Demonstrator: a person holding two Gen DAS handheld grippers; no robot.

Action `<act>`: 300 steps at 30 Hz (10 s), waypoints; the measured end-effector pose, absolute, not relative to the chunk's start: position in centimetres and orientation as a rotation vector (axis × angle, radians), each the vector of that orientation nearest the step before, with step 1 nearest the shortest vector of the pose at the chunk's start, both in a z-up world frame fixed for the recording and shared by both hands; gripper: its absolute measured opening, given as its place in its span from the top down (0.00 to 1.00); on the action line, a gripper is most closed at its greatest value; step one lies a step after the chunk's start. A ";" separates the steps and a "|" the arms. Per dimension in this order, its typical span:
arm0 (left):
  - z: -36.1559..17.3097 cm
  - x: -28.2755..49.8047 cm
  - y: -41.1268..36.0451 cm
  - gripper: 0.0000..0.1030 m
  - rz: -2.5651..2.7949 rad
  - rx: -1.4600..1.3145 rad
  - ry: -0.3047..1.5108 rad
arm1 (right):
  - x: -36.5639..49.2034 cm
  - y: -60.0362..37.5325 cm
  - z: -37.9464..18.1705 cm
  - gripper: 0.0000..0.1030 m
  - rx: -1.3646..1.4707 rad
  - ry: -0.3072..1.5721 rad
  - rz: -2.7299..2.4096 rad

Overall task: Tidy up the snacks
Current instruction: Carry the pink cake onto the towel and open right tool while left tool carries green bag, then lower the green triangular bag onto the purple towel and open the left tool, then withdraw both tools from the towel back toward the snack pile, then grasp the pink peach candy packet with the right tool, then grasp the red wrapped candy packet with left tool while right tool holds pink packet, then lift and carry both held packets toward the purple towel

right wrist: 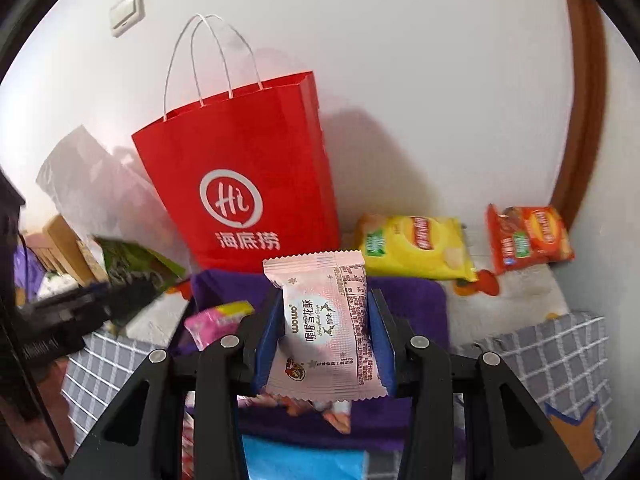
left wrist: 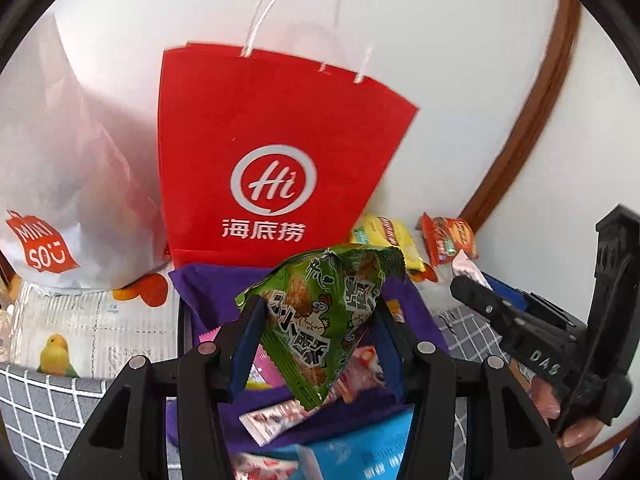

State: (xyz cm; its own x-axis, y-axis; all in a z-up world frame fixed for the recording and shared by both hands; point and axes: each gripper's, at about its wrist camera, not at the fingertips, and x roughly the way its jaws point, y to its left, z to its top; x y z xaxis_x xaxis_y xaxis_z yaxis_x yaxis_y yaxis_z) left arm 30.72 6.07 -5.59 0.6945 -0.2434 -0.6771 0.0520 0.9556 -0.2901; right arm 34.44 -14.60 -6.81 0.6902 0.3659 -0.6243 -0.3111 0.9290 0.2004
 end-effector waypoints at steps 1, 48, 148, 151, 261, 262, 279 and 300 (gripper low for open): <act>-5.9 31.1 6.2 0.51 -0.167 -0.254 0.807 | 34.9 -14.3 -7.0 0.59 0.085 0.720 0.387; -9.6 33.2 7.9 0.51 -0.139 -0.299 0.919 | 39.3 -11.6 -16.2 0.56 -0.143 0.957 0.317; -10.3 19.9 8.0 0.31 -0.195 -0.123 0.996 | 18.6 -15.3 -15.4 0.43 0.093 0.870 0.290; -11.2 19.0 8.2 0.31 -0.214 -0.129 0.999 | 17.2 -15.0 -16.3 0.43 0.083 0.875 0.296; -16.0 17.0 4.0 0.77 -0.515 -0.165 0.967 | 15.2 -16.5 -24.5 0.51 -0.036 0.868 0.193; -15.9 16.9 4.1 0.77 -0.519 -0.167 0.963 | 15.2 -16.5 -24.5 0.51 -0.036 0.868 0.193; -15.3 16.4 4.1 0.85 -0.571 -0.190 0.952 | 14.5 -16.9 -23.4 0.52 -0.038 0.853 0.188; -15.6 14.5 5.9 0.55 -0.386 -0.219 0.992 | 12.2 -20.7 -21.0 0.52 0.016 0.772 0.209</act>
State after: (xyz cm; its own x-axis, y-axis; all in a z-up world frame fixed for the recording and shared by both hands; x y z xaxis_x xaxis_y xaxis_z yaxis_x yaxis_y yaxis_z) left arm 14.49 5.85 -15.56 0.4875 -0.4123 -0.7696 0.2158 0.9110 -0.3514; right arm 12.23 -20.67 -20.96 0.6970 0.1931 -0.6906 -0.1811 0.9792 0.0910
